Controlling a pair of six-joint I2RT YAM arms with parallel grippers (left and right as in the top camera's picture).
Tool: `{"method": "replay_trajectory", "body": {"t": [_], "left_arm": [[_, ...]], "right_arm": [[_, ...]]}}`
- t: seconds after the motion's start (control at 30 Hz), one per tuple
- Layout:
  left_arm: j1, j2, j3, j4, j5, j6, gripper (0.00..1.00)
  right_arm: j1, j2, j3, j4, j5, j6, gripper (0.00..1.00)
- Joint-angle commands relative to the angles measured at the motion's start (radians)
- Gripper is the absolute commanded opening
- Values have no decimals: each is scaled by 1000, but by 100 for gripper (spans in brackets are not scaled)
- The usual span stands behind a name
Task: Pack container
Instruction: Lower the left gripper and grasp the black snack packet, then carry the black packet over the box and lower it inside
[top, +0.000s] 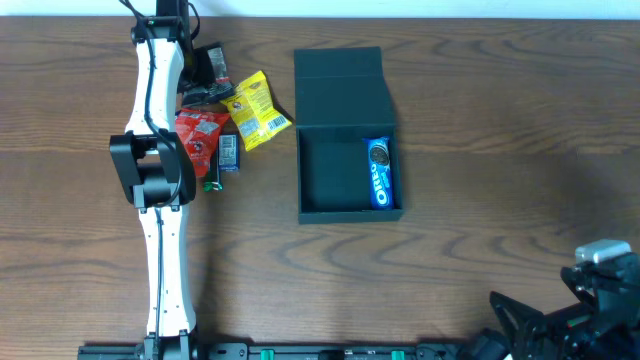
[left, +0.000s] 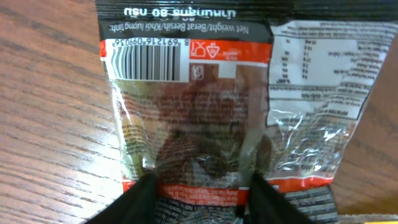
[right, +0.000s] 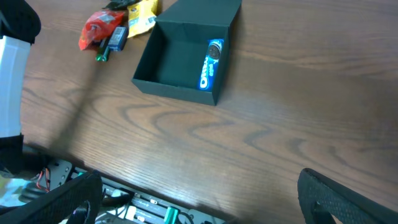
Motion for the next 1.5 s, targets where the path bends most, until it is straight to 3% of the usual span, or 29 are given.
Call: {"method": "replay_trajectory", "body": {"t": [0.0,0.23,0.73,1.03,1.47], "left_arm": [[-3,103,-31,-40,13,15,37],[-3,112,-31,-74,8,50,6],[-10,52,43,-185,-99,66,6],[-32,-84,160,-209,-133,63,6],[-151,-378,172,-347,-150,-2,6]], "right_arm": [[-8,-5,0,-1,-1,15,99],[-8,-5,0,-2,-8,14,99],[-8,-5,0,-1,3,10,99],[-8,-5,0,0,42,10,99],[-8,-5,0,8,171,42,99]]}}
